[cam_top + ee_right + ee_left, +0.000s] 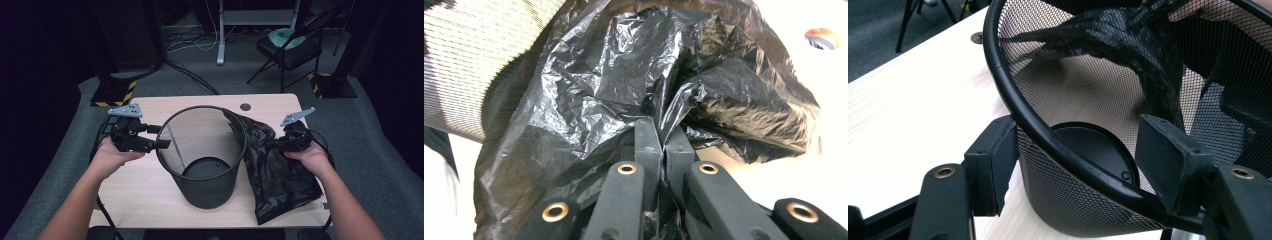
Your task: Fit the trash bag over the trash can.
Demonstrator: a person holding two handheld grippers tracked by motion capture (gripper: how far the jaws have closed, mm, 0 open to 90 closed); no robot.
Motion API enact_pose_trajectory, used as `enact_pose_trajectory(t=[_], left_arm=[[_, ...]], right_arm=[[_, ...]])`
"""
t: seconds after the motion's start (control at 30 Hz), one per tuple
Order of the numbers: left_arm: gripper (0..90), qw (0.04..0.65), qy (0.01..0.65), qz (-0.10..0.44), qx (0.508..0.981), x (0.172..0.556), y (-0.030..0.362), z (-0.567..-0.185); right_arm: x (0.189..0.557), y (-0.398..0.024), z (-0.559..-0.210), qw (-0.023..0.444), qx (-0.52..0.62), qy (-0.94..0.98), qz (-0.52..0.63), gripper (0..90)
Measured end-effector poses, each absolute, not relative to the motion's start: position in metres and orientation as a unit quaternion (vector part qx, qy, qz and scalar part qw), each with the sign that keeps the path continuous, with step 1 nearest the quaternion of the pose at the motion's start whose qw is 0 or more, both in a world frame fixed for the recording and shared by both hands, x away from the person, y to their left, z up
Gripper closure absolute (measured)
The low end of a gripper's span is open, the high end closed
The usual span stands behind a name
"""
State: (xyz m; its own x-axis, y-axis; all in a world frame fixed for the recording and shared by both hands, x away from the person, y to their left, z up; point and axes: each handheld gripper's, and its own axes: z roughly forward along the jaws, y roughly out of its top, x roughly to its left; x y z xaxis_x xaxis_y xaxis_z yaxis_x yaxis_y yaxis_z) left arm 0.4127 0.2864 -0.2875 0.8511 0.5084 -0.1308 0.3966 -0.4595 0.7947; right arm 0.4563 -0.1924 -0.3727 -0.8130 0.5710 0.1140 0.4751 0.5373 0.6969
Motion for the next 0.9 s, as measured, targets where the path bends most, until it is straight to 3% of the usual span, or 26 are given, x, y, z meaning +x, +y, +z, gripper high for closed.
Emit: enact_pose_trajectory(t=[0.9], left_arm=[[32.0,0.434,0.264,0.049,0.860,0.406,0.279,-0.285]], right_arm=[[0.431,-0.204,-0.257,0.050,0.201,0.873,0.442,87.6]])
